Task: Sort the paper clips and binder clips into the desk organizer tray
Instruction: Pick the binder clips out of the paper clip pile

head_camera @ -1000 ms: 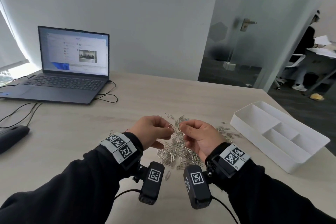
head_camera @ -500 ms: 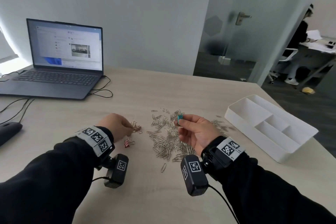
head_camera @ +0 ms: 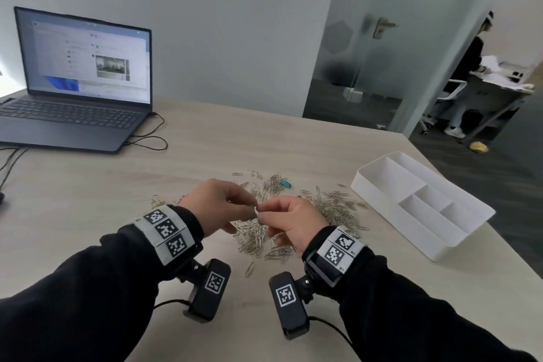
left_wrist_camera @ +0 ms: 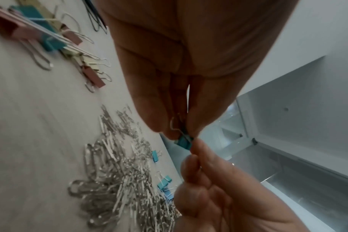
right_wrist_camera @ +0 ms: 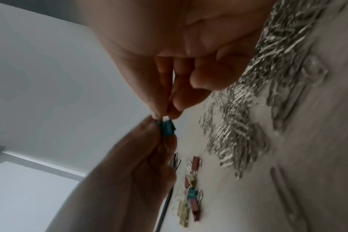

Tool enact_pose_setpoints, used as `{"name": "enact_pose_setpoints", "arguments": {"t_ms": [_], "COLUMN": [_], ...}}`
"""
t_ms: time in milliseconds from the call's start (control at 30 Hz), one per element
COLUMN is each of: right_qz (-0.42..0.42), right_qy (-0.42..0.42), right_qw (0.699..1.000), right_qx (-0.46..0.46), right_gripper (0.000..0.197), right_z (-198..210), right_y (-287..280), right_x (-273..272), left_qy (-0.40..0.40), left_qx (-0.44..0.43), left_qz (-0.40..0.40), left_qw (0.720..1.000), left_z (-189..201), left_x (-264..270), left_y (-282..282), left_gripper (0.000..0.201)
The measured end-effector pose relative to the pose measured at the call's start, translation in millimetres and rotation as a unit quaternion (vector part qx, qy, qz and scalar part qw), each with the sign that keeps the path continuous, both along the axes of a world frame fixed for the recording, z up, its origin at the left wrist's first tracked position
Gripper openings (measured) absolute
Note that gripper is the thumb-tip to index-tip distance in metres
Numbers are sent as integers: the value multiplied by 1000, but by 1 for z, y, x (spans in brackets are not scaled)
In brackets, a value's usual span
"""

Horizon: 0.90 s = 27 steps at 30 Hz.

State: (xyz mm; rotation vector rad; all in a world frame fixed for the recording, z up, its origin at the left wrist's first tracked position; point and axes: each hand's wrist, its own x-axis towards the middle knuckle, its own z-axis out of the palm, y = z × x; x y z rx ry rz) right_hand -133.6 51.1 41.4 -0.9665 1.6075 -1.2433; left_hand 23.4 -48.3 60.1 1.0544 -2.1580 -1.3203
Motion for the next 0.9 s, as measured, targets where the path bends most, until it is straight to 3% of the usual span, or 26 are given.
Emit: {"name": "enact_pose_setpoints", "arguments": {"t_ms": [133, 267, 400, 600, 800, 900], "right_qz": [-27, -124, -69, 13, 30, 13], "right_qy": [101, 258, 383, 472, 505, 476], "right_qw": [994, 958, 913, 861, 840, 862], "right_qx": [2, 31, 123, 190, 198, 175], "right_gripper": [9, 4, 9, 36, 21, 16], "right_z": [11, 17, 10, 7, 9, 5], "right_y": [-2, -14, -24, -44, -53, -50], "right_x": [-29, -78, -107, -97, -91, -96], "left_qy": [-70, -179, -243, -169, -114, -92], "left_qx": [-49, -128, -119, -122, -88, -74], "left_qz": [45, 93, 107, 139, 107, 92], "left_qw": [995, 971, 957, 968, 984, 989], "left_z": [-1, -2, -10, -9, -4, -3], "left_x": [10, 31, 48, 49, 36, 30], "left_y": [-17, -47, -59, -56, -42, -34], "left_gripper": [11, 12, 14, 16, 4, 4]}}
